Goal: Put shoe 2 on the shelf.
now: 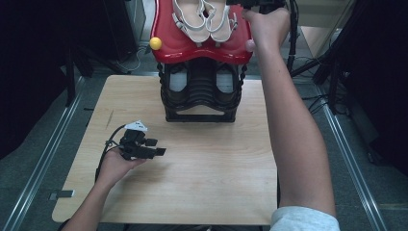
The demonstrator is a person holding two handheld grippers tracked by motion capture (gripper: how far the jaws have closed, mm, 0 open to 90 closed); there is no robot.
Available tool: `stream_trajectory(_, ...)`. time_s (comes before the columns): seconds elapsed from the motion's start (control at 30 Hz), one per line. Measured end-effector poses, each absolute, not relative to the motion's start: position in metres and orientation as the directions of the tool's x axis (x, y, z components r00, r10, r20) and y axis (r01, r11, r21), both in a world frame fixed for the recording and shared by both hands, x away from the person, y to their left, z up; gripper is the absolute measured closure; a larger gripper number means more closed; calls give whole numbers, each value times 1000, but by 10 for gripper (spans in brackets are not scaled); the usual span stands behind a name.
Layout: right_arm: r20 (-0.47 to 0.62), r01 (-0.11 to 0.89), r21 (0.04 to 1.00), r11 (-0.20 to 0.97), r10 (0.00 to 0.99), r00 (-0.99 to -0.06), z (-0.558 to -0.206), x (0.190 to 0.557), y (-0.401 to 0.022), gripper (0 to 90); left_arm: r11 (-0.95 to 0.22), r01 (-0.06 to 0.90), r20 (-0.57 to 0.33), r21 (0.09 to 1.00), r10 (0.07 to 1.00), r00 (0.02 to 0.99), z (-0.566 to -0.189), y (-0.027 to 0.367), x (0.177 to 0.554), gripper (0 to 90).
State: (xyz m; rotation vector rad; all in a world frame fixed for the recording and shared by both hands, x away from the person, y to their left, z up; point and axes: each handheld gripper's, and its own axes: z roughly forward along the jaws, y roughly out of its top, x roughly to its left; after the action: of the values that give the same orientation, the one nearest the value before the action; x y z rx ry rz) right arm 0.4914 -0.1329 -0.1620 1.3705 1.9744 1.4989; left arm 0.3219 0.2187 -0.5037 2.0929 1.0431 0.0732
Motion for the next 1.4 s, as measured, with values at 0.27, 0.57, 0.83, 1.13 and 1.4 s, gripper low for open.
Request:
stream_trajectory(0.27, 294, 506, 863, -19, 832, -471, -173, 491, -156, 470, -359, 652, -270, 668, 700, 662, -504, 219, 322, 396)
stream_trajectory(0.57, 298, 513, 858, -29, 841, -452, -188, 489, -182, 466, -358, 647, -270, 673, 696, 665, -503, 220, 322, 396)
stream_trajectory(0.83, 282, 515, 857, -20, 855, -436, -204, 482, -208, 461, -360, 648, -269, 671, 696, 666, -503, 220, 322, 395)
stream_trajectory(1.13, 291, 531, 847, -30, 862, -414, -227, 475, -232, 449, -360, 649, -269, 670, 697, 665, -503, 220, 322, 394)
stream_trajectory(1.4, 316, 555, 831, -42, 857, -408, -252, 468, -247, 447, -362, 651, -269, 667, 698, 663, -504, 220, 322, 393)
